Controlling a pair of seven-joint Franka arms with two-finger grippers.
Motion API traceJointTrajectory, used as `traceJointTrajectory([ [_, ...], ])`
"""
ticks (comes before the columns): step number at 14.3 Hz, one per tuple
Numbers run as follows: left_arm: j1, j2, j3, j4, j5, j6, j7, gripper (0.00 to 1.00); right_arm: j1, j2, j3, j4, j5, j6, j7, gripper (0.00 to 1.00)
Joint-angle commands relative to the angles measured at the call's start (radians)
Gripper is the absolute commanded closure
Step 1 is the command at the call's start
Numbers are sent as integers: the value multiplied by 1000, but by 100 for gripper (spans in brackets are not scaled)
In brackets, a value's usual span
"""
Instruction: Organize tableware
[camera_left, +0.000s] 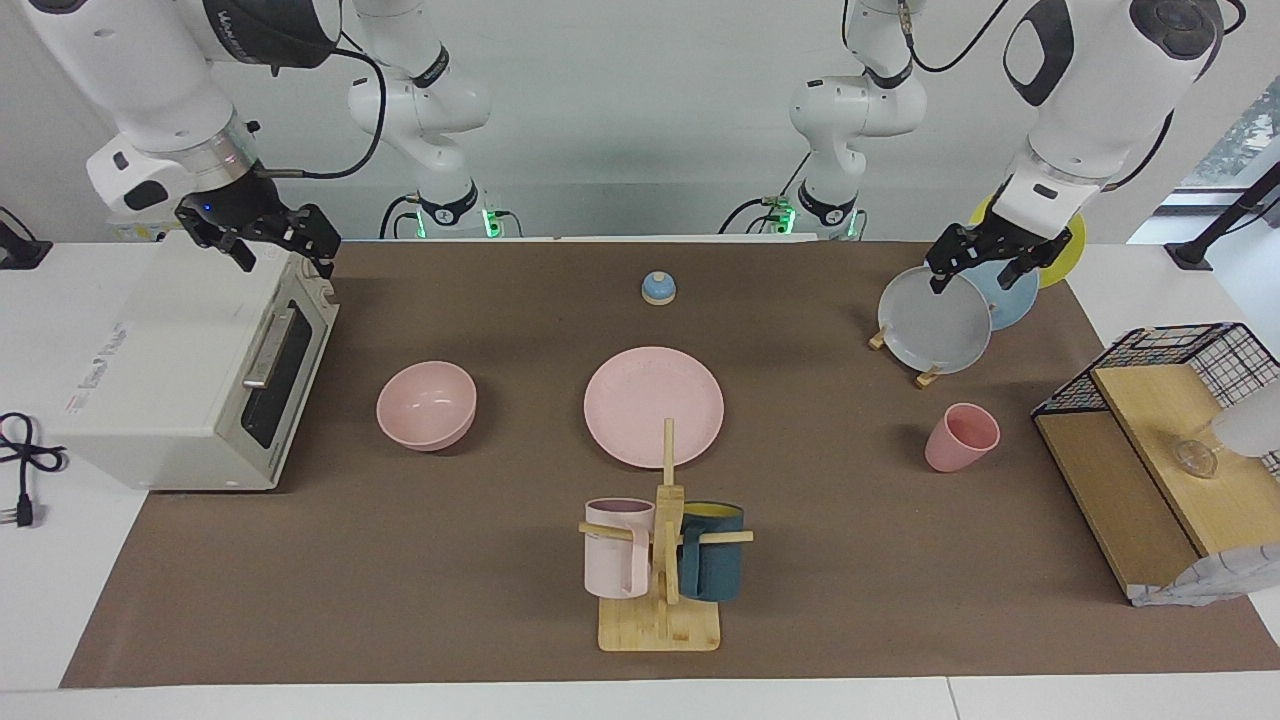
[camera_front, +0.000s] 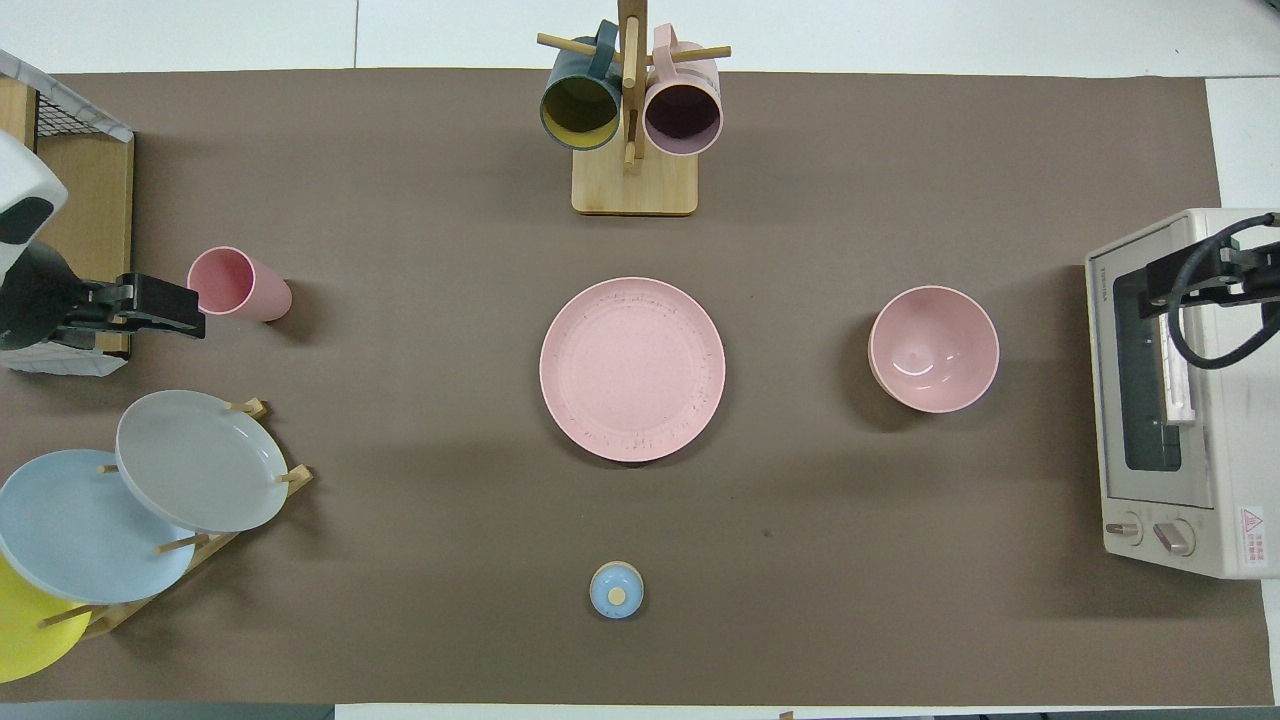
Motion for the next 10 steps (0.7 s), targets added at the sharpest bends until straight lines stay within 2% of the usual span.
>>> traceJointTrajectory([
  [1, 3, -3, 3, 1, -13, 1, -6, 0, -4, 2, 0, 5, 14, -15, -29, 0],
  [5, 3, -3, 3, 1, -13, 1, -6, 0, -12, 2, -2, 2, 22, -11, -25, 0],
  [6, 3, -3, 3, 1, -11, 1, -6, 0, -7, -13, -2, -27, 58, -6, -36, 0],
  [9, 3, -3, 3, 1, -11, 1, -6, 0, 65, -54, 19, -198, 63, 228, -50, 0],
  [10, 3, -3, 3, 1, -11, 1, -6, 0, 95, -42, 19, -243, 63, 286, -42, 0],
])
